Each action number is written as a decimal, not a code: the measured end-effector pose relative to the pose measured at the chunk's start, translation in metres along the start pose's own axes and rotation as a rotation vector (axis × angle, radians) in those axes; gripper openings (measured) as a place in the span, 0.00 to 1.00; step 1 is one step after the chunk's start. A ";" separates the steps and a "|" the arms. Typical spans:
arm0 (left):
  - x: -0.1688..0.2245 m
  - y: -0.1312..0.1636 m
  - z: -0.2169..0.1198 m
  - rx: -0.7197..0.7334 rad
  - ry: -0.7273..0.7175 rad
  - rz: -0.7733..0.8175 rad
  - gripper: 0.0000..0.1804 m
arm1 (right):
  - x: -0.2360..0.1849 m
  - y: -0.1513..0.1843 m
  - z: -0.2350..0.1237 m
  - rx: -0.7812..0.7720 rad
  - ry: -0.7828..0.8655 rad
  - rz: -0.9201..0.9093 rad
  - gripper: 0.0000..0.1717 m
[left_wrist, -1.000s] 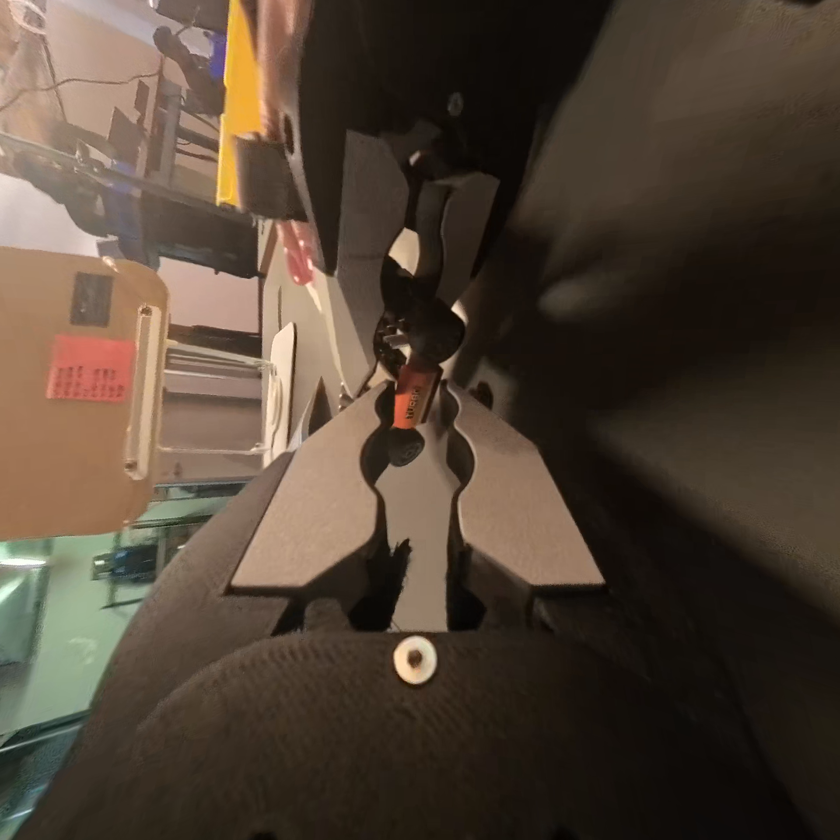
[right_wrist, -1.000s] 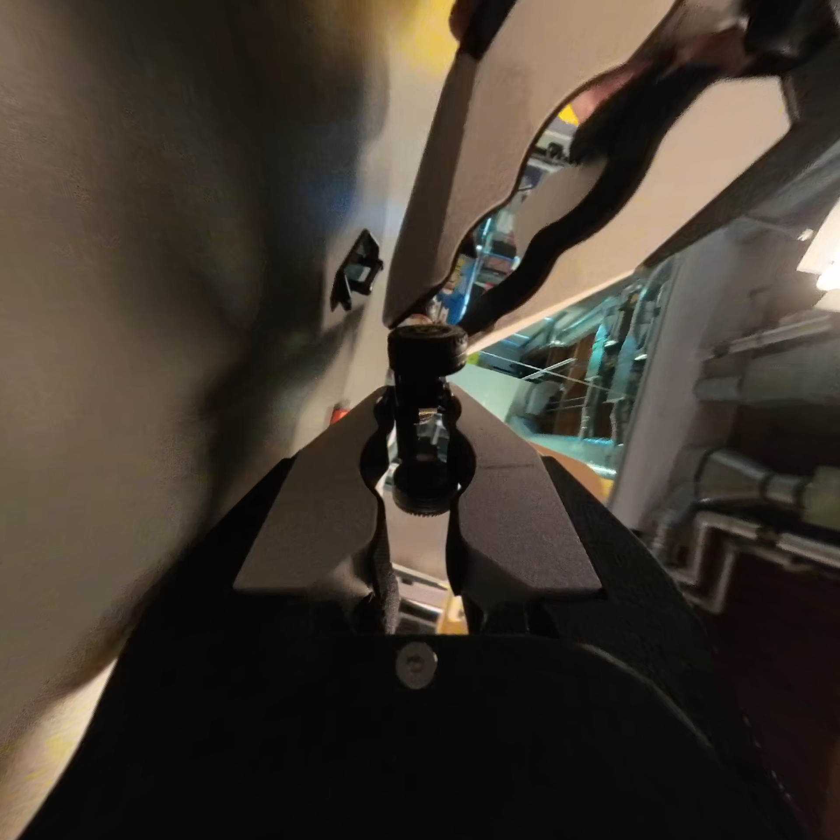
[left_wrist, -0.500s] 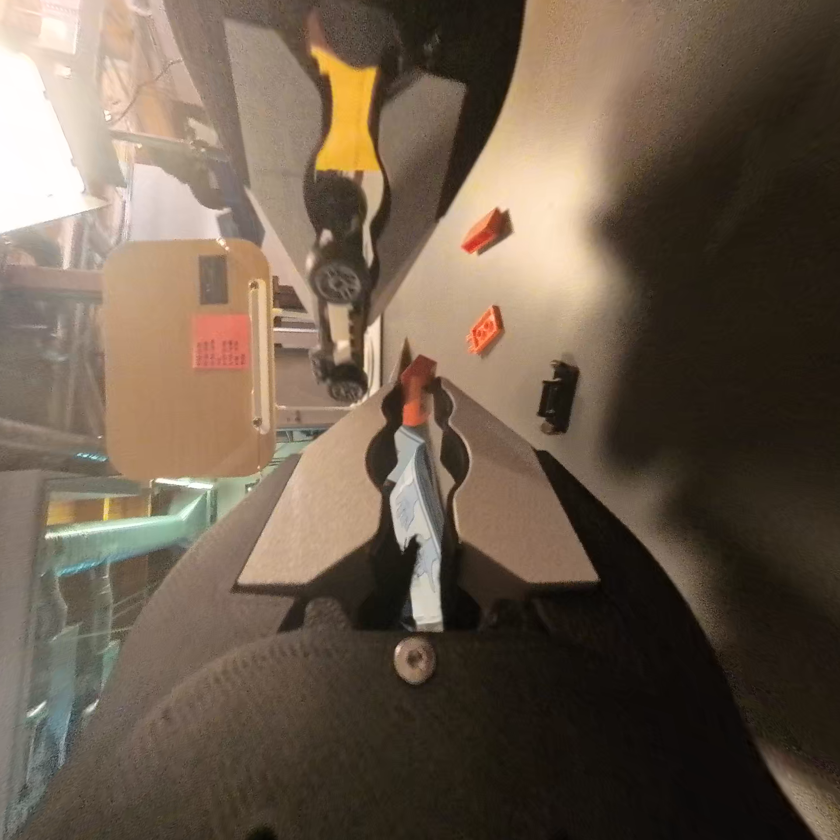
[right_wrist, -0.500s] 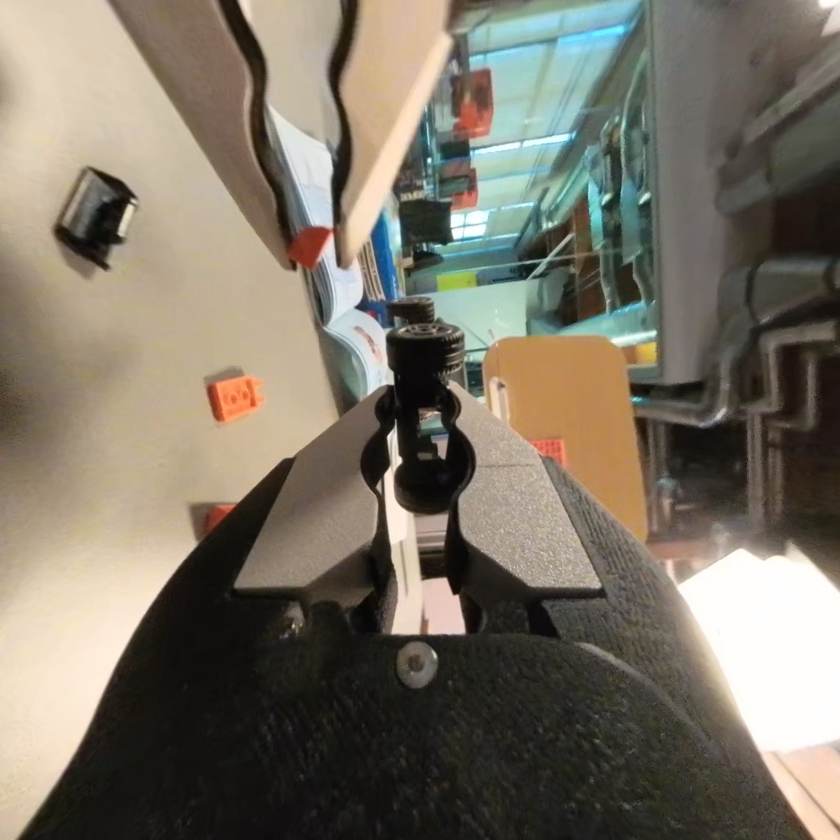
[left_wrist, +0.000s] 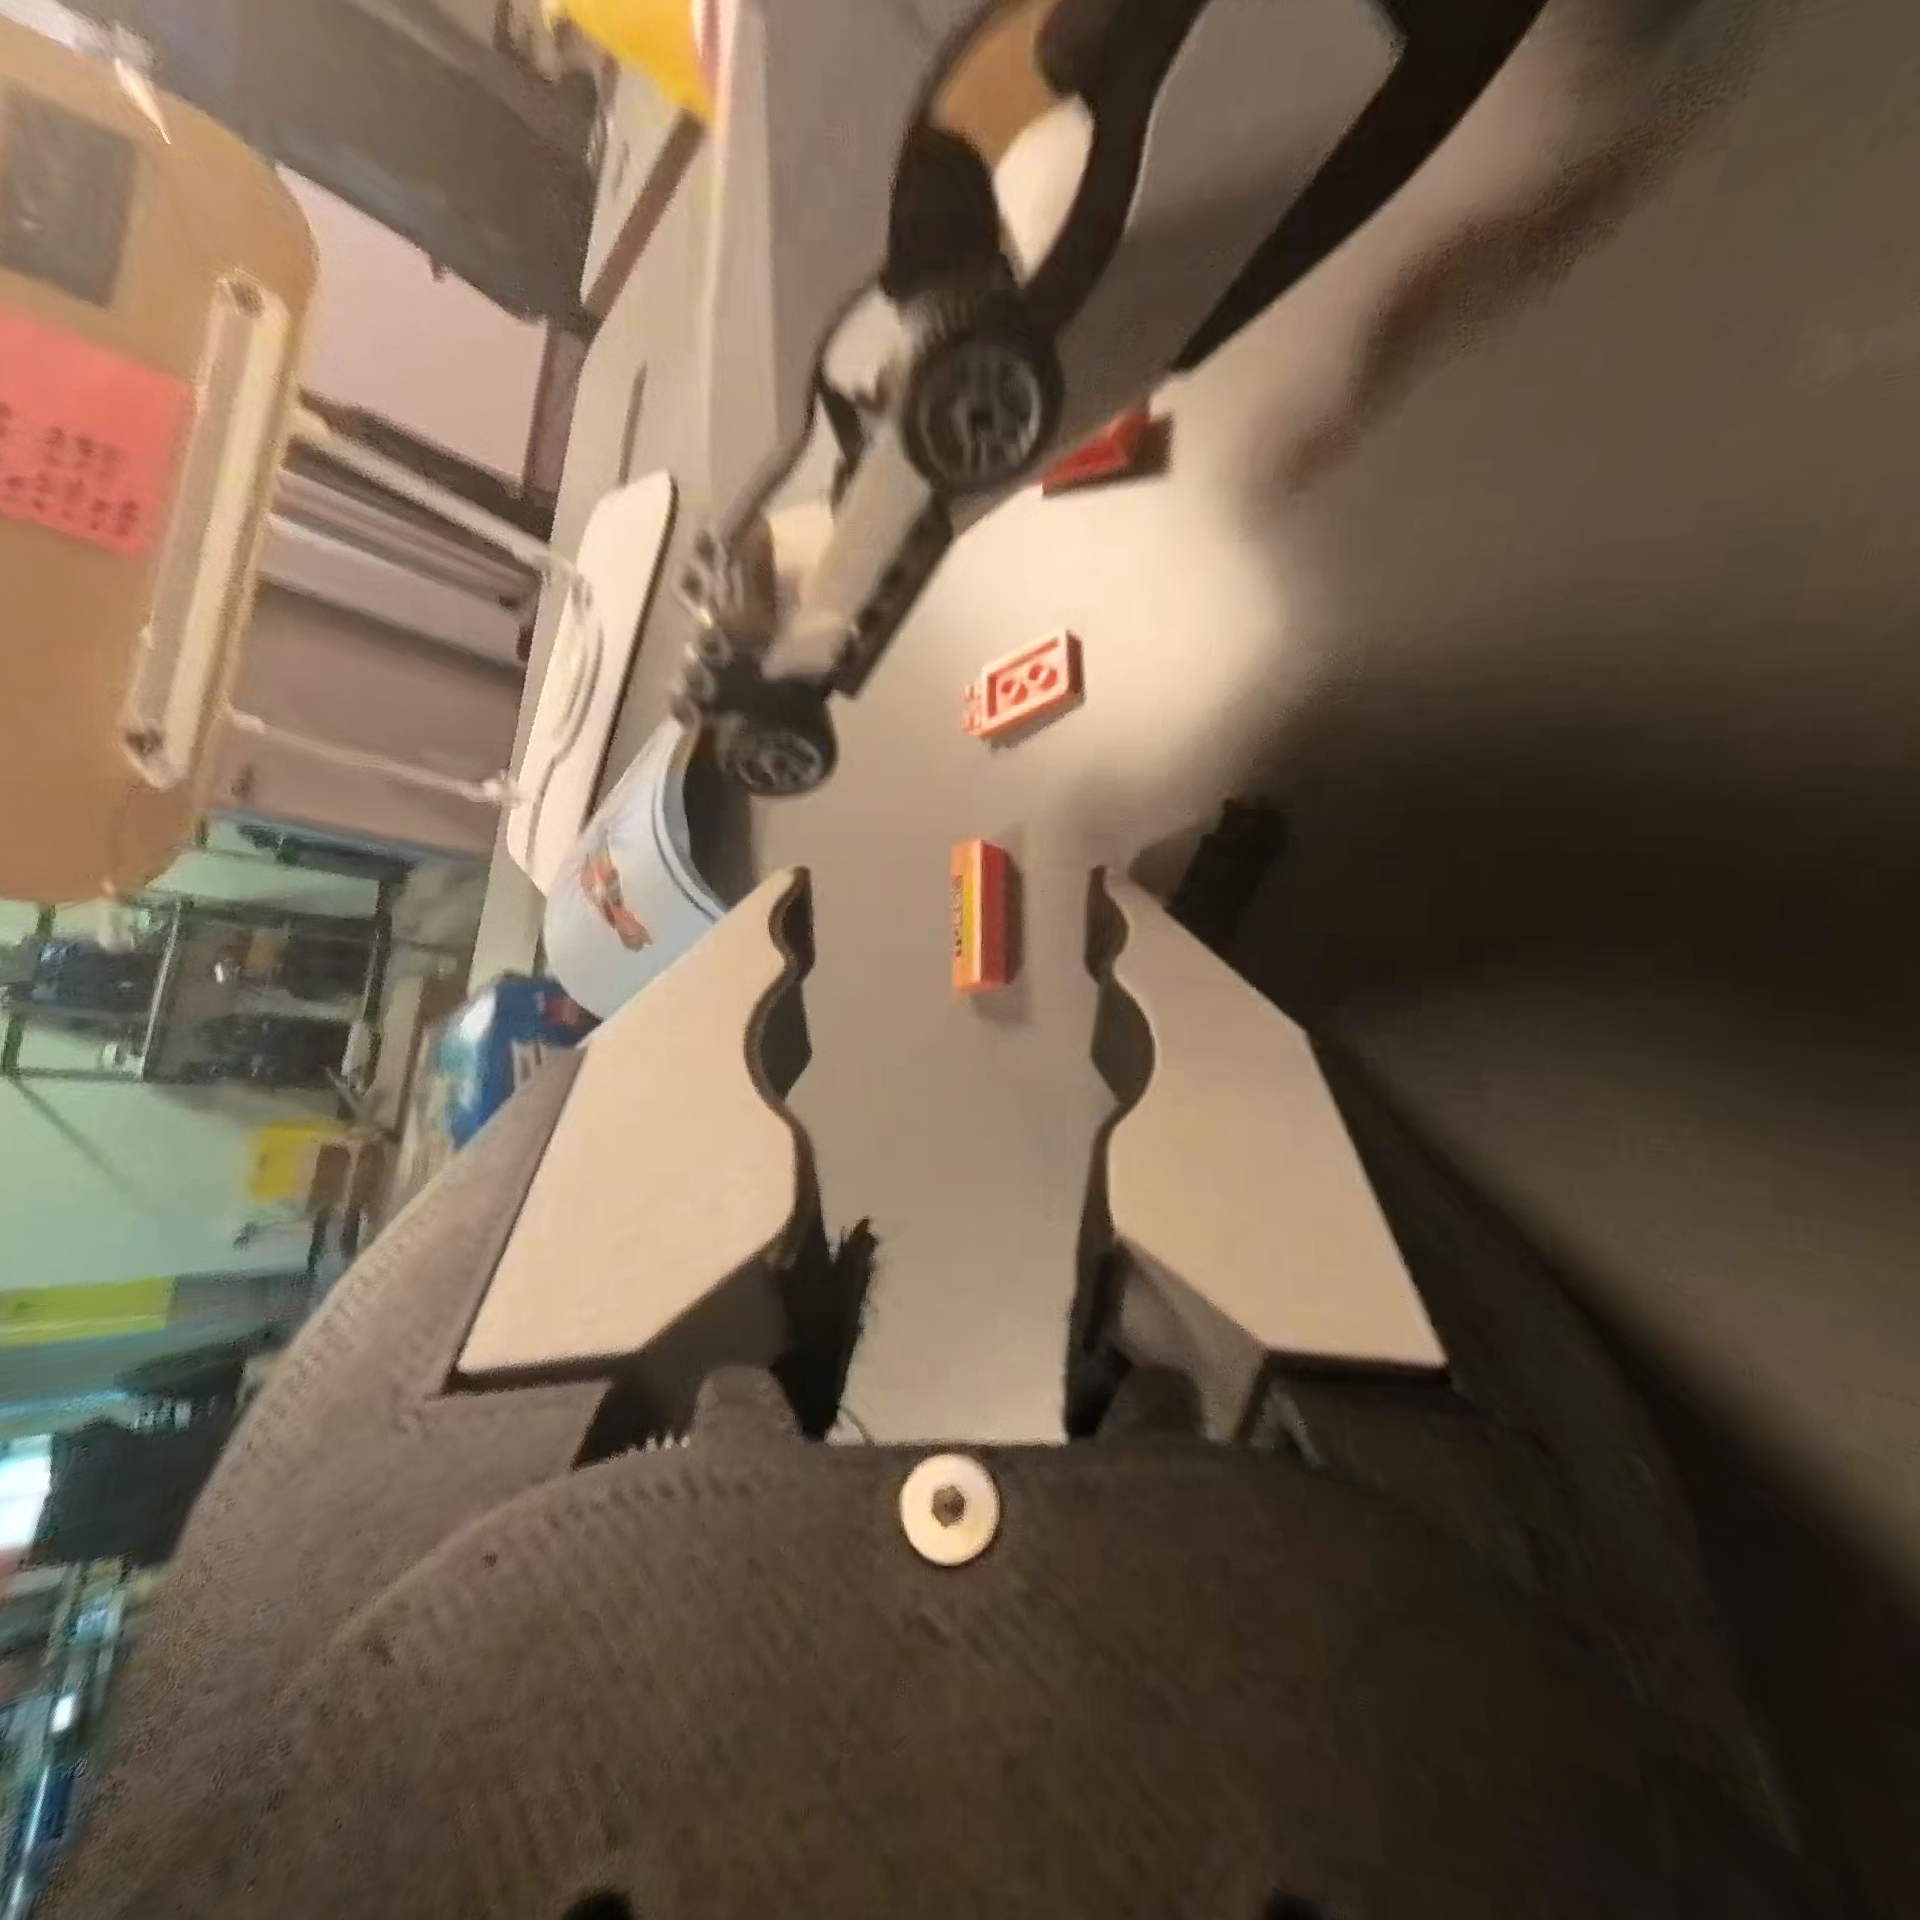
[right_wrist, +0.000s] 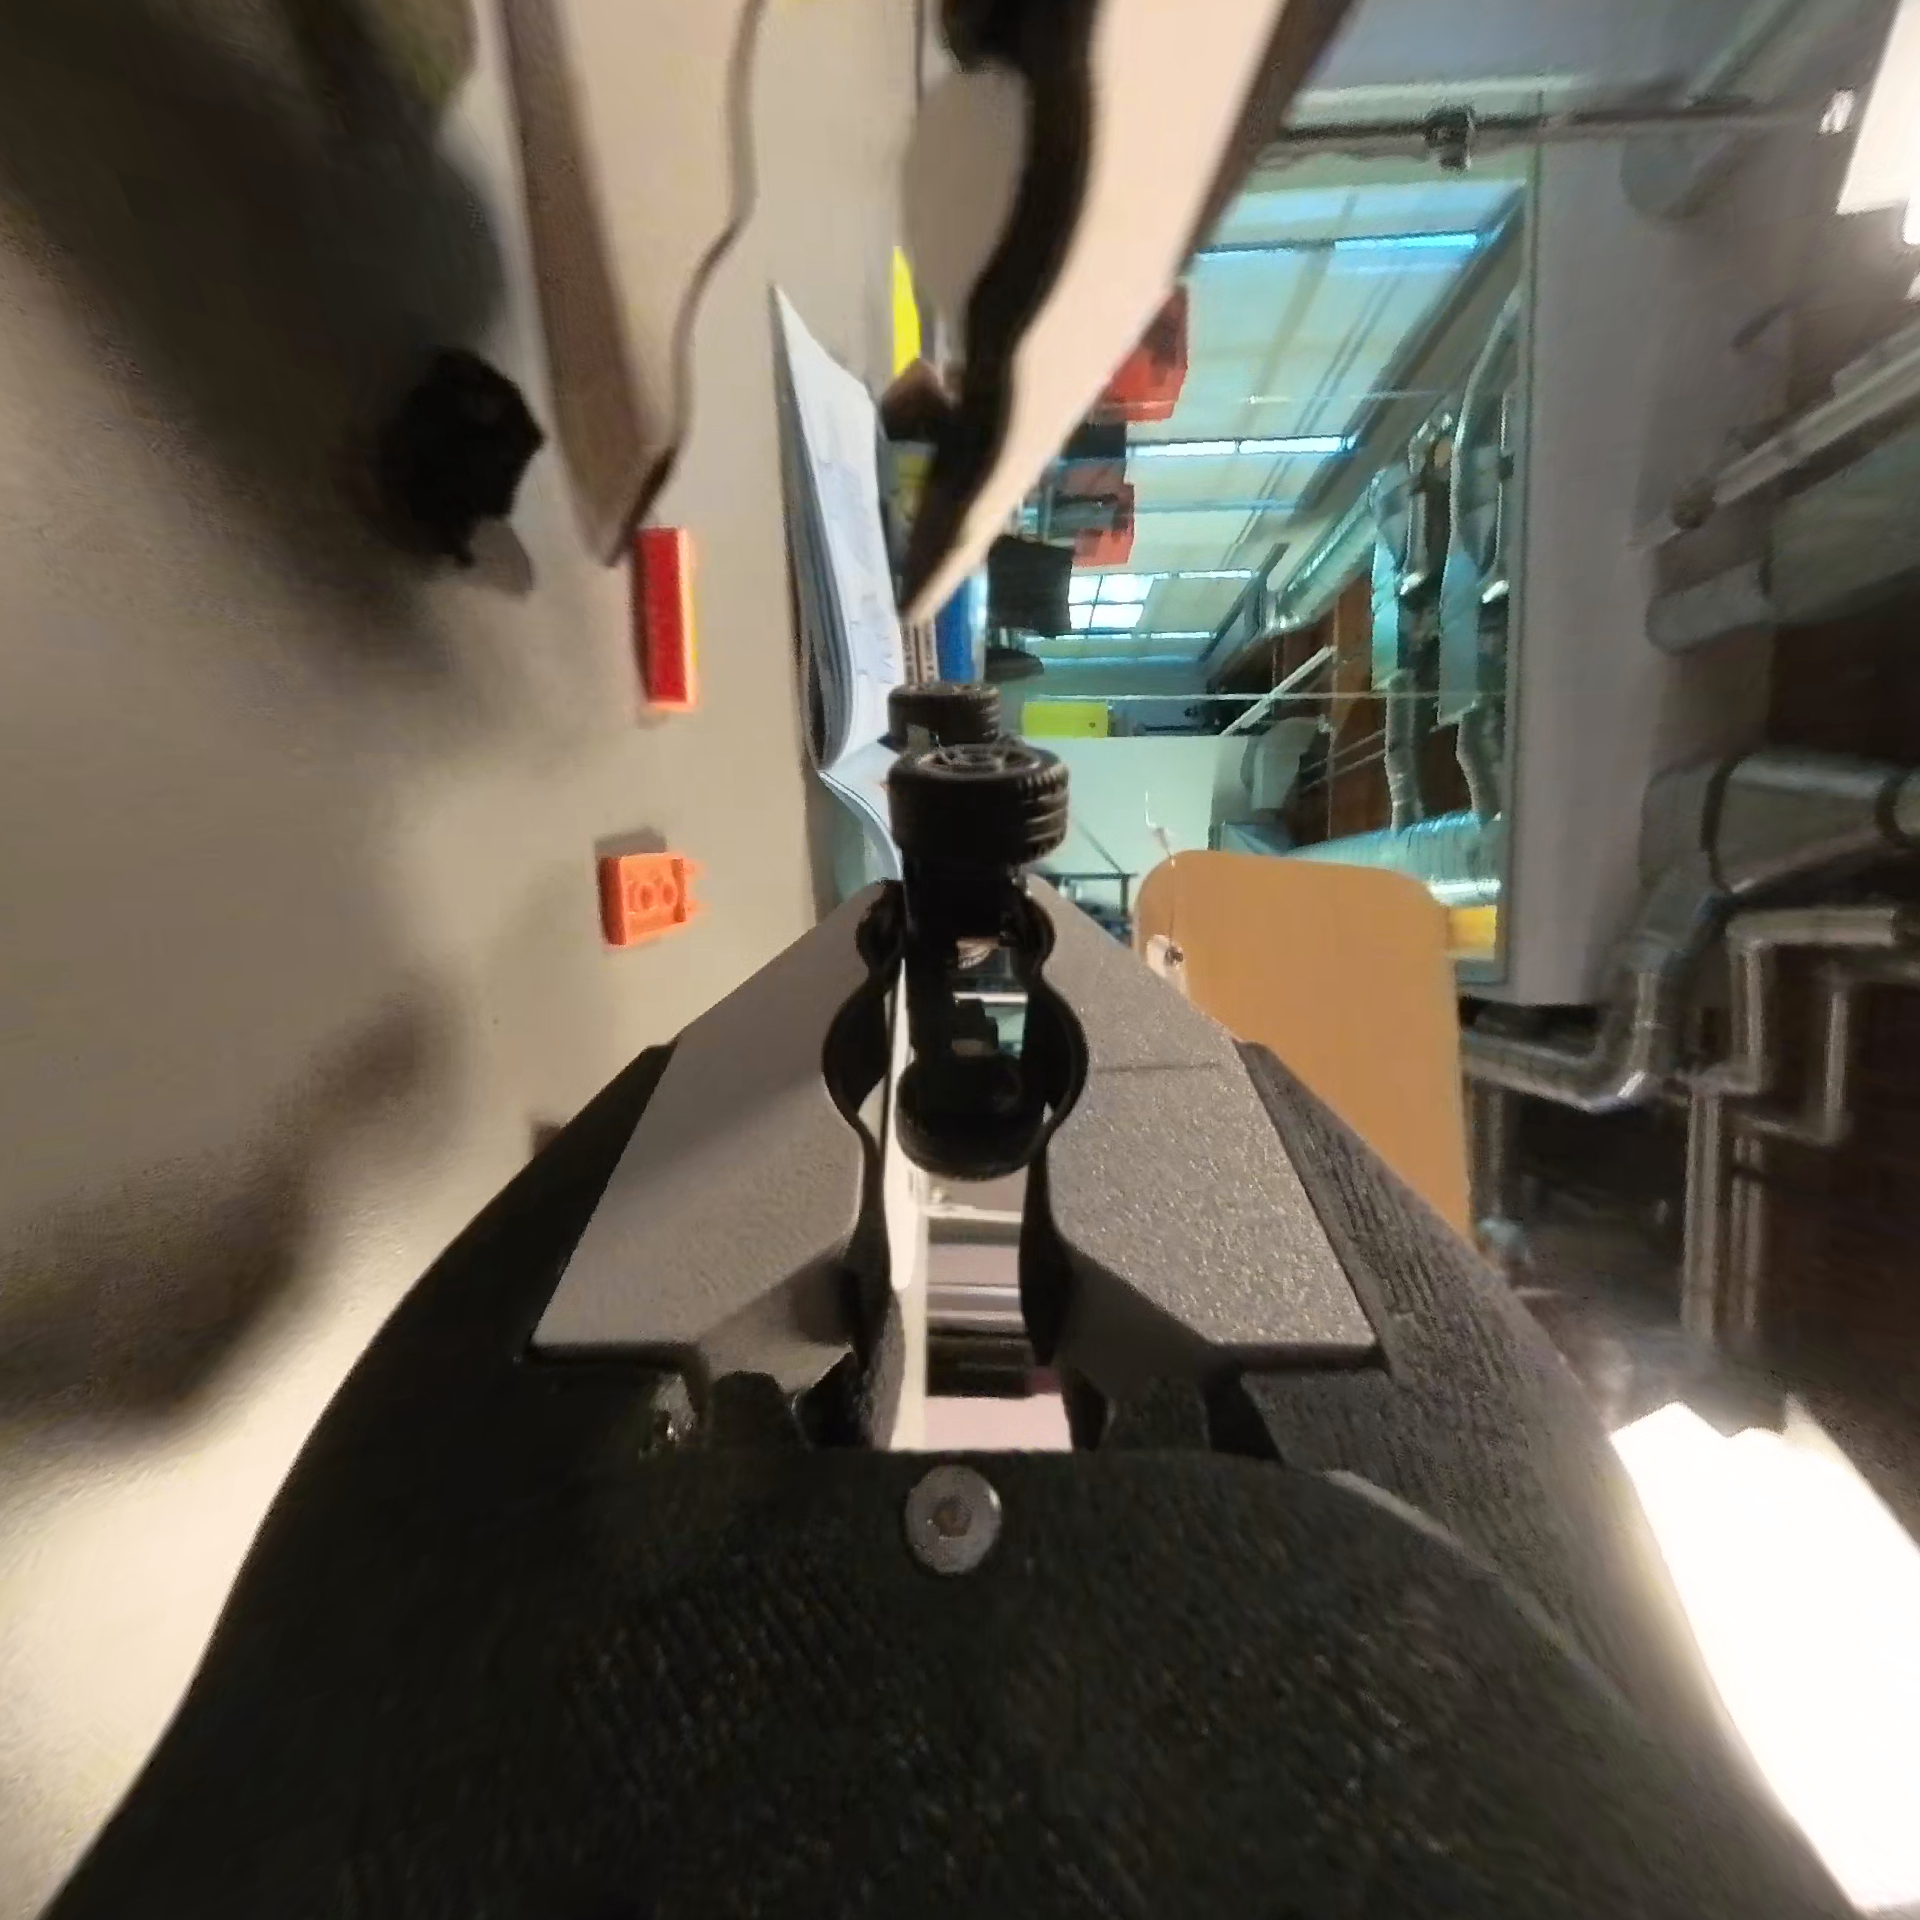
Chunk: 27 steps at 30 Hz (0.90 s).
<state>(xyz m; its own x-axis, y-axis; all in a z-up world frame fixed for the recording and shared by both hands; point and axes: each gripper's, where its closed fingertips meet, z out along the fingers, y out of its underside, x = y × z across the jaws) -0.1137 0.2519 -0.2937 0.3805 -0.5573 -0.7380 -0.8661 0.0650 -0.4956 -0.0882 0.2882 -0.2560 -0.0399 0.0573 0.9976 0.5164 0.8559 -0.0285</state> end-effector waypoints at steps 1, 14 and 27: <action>-0.001 -0.008 -0.005 0.056 -0.006 0.022 0.27 | -0.003 -0.002 0.000 0.012 -0.008 -0.032 0.11; 0.019 -0.046 -0.025 0.256 0.085 0.079 0.05 | -0.026 -0.036 -0.007 0.143 -0.052 -0.280 0.11; 0.034 -0.040 -0.019 0.135 0.152 0.179 0.02 | -0.030 -0.042 -0.010 0.136 -0.047 -0.380 0.11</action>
<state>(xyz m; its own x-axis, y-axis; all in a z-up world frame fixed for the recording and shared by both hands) -0.0723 0.2145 -0.2897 0.1634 -0.6443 -0.7471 -0.8603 0.2775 -0.4275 -0.1005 0.2455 -0.2839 -0.2471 -0.2558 0.9346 0.3396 0.8805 0.3308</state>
